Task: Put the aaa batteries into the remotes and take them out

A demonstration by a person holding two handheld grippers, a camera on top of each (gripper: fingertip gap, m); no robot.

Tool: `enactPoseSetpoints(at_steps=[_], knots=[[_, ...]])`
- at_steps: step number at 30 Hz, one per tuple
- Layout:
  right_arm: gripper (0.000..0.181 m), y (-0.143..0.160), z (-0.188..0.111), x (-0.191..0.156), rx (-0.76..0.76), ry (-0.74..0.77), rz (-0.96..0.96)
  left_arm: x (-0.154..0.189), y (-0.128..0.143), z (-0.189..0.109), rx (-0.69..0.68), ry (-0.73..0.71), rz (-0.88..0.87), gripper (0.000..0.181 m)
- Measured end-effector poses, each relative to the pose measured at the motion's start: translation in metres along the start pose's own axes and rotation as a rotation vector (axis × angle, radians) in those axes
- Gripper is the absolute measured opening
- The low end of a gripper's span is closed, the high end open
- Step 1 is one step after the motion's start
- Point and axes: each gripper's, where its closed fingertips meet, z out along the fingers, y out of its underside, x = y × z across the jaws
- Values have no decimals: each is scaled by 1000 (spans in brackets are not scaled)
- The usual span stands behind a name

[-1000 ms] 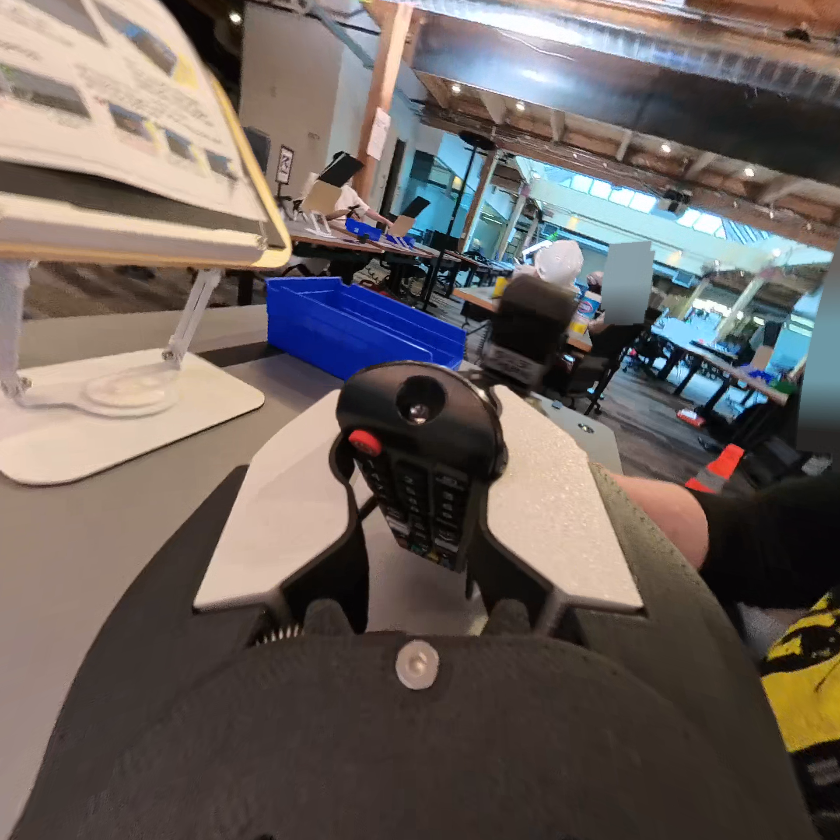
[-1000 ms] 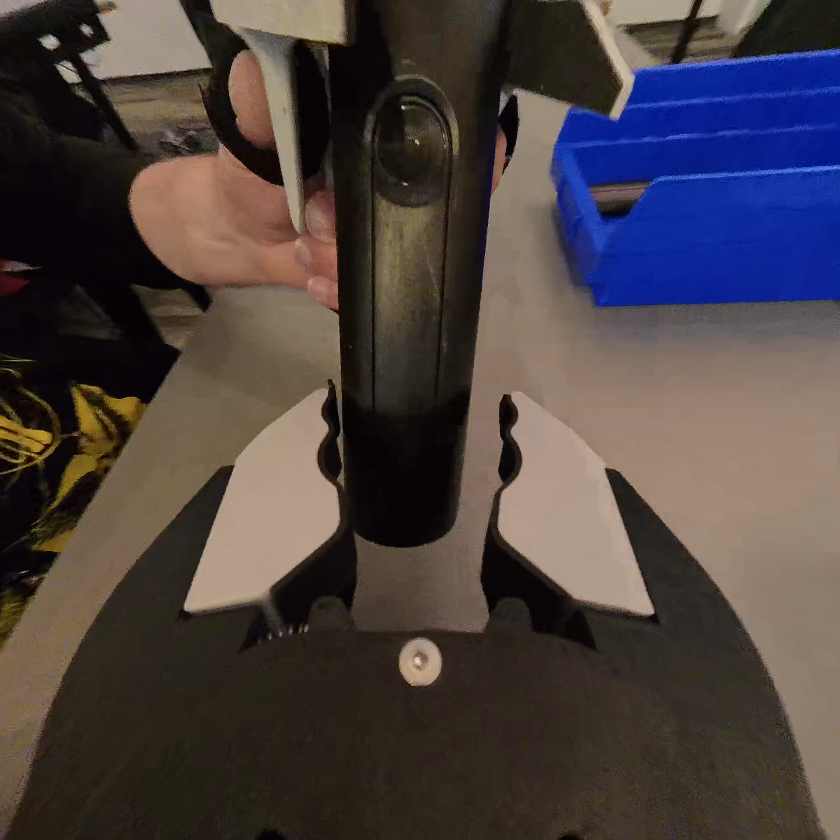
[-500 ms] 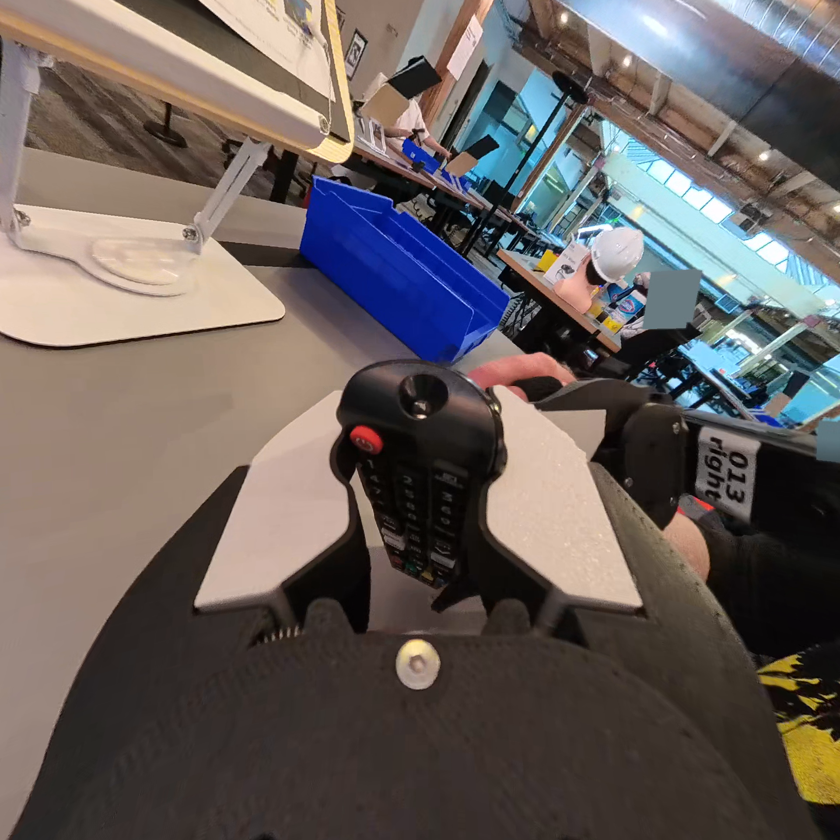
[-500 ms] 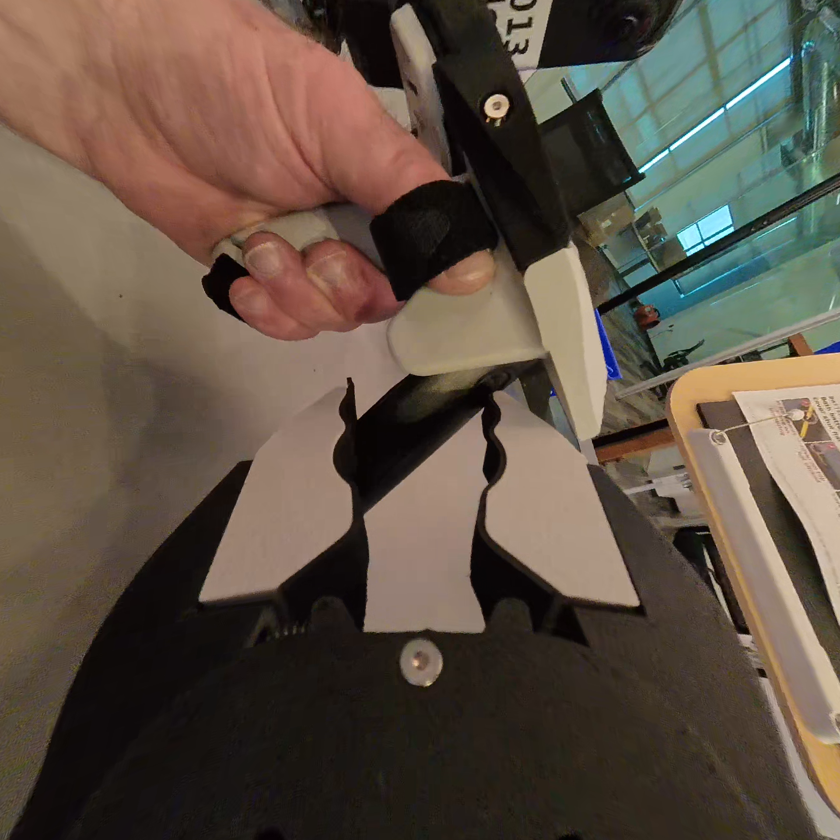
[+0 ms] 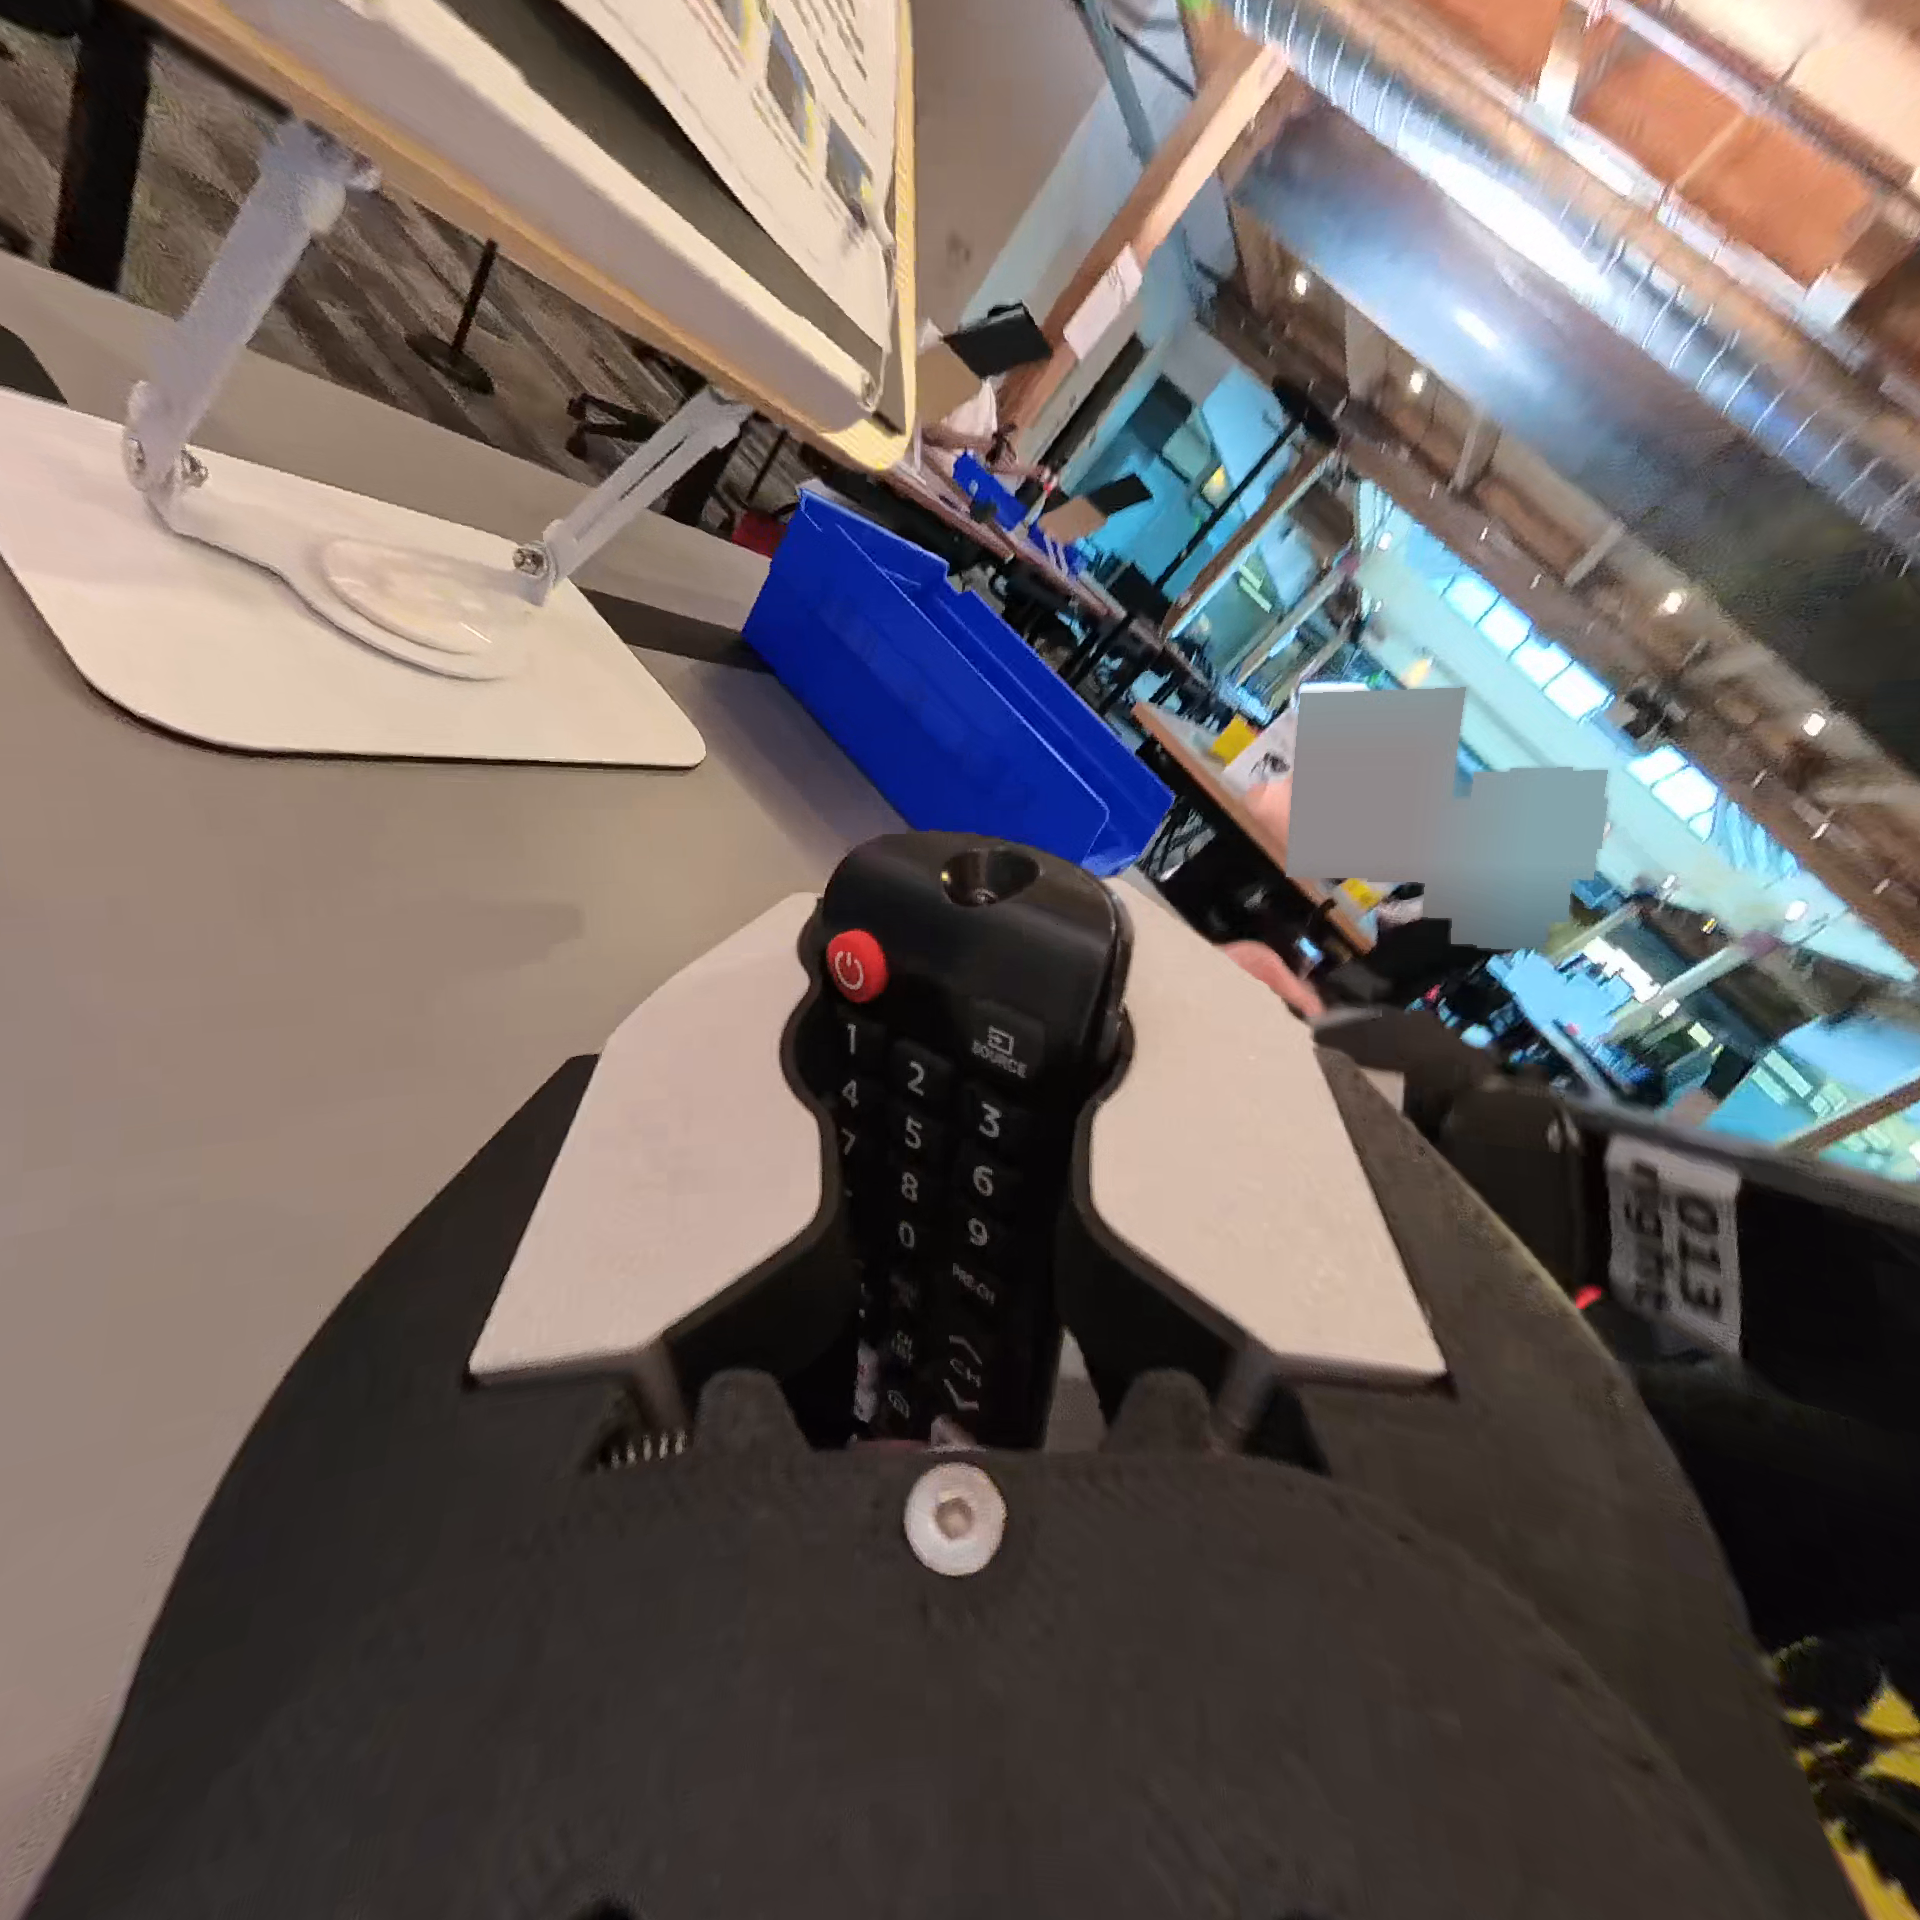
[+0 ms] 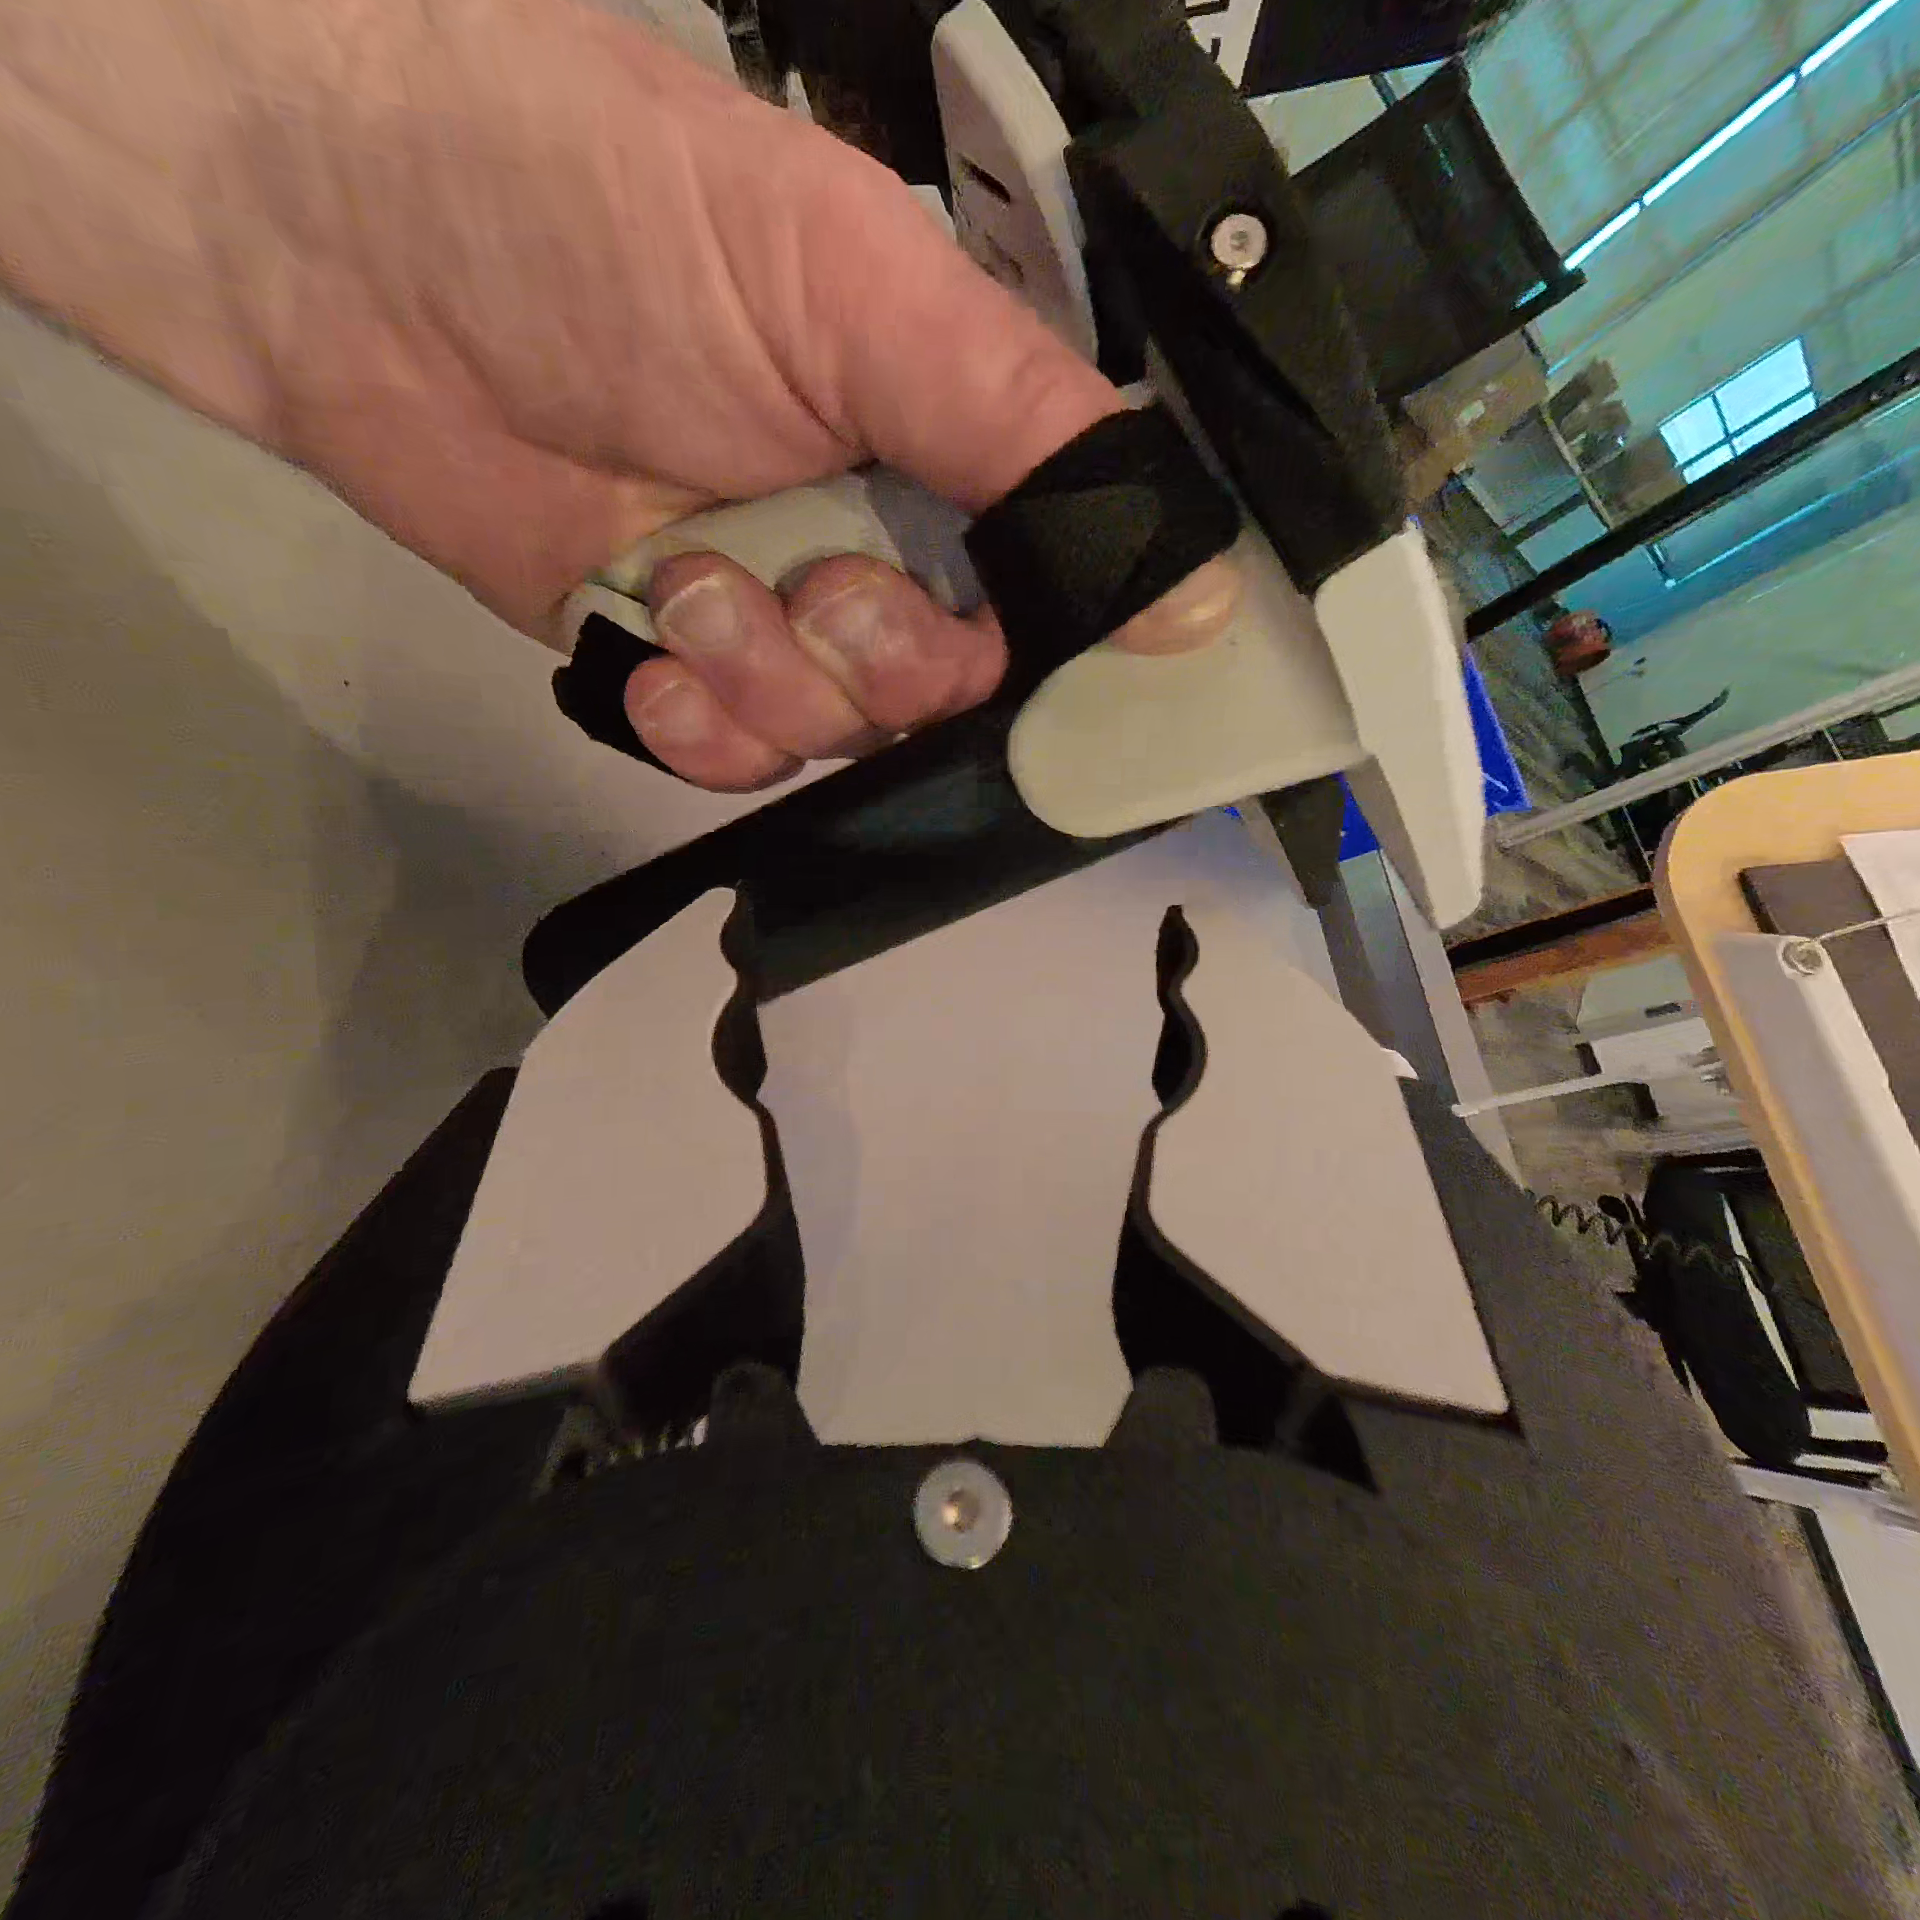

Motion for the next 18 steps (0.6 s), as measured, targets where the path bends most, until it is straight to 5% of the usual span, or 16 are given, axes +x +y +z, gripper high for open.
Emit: enactPoseSetpoints(at_steps=[4, 9, 15, 18], knots=[[85, 11, 18, -13, -137, 3, 110, 7, -5, 4, 43, 17, -8, 46], [72, 17, 28, -12, -163, 35, 306, 18, -16, 1, 107, 31, 4, 45], [99, 25, 35, -18, -189, 53, 349, 31, -24, -2, 179, 60, 8, 44], [73, 19, 32, -17, -89, -53, 511, 42, -30, -4, 196, 118, 43, 45]])
